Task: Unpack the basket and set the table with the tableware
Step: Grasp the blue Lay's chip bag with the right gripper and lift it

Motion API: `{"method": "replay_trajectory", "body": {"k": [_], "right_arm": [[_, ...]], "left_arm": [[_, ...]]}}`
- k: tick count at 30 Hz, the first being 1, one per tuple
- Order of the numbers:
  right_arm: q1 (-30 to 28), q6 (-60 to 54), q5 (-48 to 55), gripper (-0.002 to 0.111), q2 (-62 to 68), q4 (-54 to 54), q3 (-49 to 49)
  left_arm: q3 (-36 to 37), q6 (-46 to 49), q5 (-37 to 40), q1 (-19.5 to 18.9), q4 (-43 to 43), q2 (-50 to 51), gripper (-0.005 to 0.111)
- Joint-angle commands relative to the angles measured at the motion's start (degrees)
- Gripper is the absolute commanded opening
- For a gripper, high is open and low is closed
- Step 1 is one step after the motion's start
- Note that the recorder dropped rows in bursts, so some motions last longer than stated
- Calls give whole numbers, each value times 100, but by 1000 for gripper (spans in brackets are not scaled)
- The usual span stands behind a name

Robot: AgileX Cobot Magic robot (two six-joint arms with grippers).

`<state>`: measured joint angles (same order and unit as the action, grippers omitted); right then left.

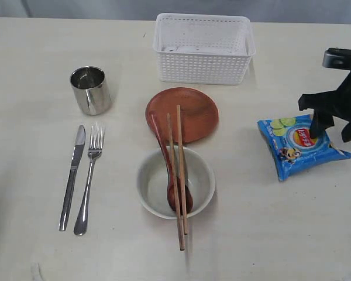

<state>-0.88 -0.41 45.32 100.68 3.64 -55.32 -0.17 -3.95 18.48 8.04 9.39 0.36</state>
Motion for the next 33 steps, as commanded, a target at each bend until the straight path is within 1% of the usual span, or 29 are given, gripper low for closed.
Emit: {"method": "replay_trajectory", "body": {"k": [1,3,4,6,9,12,20,22,25,29,33], "right_arm": [[-36,-70,-112,43,119,43,2],[-36,-161,-101,26,156,173,2],[-26,-251,-78,14,156,237,2],[-17,-303,-40,0,134,253,2],[-17,-303,122,0,113,290,-94],[-17,-567,367,0,19,623,-264],[51,-2109,268,0,-290,2890,-312],[210,-2169,106,0,-290,3098,-312],[590,-2100,-258,0,-280,3098,-312],[1229,-1800,-1088,0,-280,3098,-312],[1673,-1576,-1844,0,-202,3098,-324]], "left_arm": [[17,8,12,-14,-89,-36,0],[17,8,12,-14,-89,-36,0],[17,8,12,-14,-89,-36,0],[17,8,12,-14,-89,-36,0],[17,8,12,-14,-89,-36,0],[17,8,12,-14,-89,-36,0],[17,8,12,-14,-89,-36,0],[17,8,12,-14,-89,-36,0],[17,8,12,-14,-89,-36,0],[17,8,12,-14,-89,-36,0],[17,8,12,-14,-89,-36,0]]}}
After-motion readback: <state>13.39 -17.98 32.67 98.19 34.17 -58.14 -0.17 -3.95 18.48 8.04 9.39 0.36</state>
